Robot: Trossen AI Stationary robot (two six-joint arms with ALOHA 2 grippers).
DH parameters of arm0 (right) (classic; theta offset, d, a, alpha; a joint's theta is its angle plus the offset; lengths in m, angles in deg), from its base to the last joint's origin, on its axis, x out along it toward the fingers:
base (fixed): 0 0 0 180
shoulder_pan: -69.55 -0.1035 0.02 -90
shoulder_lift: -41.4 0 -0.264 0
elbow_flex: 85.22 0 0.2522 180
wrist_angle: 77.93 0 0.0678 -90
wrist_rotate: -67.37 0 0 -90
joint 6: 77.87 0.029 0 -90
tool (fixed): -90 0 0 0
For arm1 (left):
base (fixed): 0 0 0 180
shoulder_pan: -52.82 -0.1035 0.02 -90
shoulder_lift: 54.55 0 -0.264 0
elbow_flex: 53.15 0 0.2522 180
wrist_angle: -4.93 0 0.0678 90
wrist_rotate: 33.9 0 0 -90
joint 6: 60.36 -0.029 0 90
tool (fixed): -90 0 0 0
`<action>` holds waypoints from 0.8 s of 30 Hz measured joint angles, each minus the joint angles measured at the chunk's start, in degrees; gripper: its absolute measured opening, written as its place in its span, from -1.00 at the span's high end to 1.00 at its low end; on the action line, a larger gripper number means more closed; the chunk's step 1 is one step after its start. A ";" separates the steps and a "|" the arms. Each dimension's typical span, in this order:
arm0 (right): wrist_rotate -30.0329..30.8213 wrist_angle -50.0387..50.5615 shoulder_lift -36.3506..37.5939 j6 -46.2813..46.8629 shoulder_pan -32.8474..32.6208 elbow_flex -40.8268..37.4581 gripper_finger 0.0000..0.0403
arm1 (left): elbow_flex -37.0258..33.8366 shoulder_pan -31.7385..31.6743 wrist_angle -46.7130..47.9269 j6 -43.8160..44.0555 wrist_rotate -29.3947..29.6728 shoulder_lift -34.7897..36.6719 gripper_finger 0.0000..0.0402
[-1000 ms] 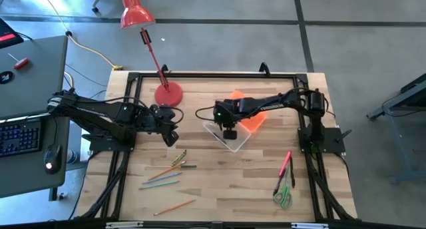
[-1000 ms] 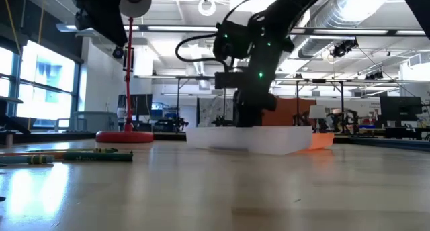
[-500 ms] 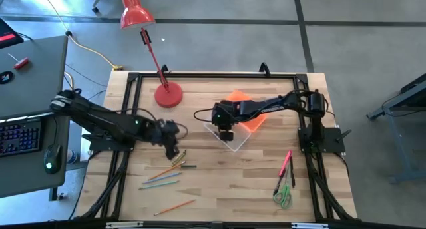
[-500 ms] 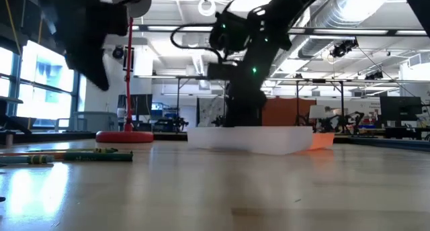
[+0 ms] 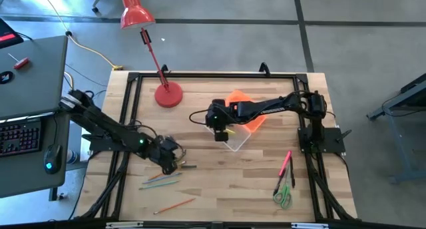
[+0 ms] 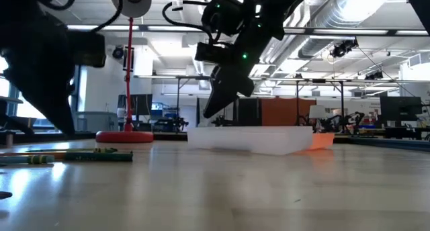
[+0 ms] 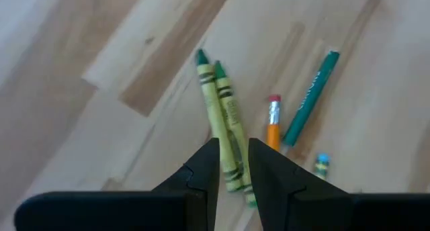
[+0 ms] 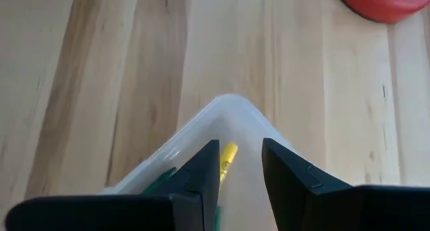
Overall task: Pick & place school supplies into a supply box
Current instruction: Put the top yellow green crayon into the supply box
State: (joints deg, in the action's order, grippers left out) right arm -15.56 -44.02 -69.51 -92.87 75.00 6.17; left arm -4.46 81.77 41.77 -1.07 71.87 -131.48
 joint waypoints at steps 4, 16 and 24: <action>0.11 -0.31 0.00 0.02 0.02 0.00 0.54 | -0.05 0.86 -0.75 1.53 -0.16 -3.36 0.45; 0.06 -1.30 0.00 -0.05 0.00 0.00 0.55 | -0.27 0.62 0.26 1.12 9.64 -6.50 0.45; -0.38 -1.35 0.00 0.02 0.00 0.00 0.55 | -0.21 -3.19 -0.01 -3.50 12.67 -6.48 0.45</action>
State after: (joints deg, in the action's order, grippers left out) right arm -15.94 -45.36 -69.51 -92.85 75.00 6.17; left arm -4.67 78.58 41.76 -4.57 84.54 -137.97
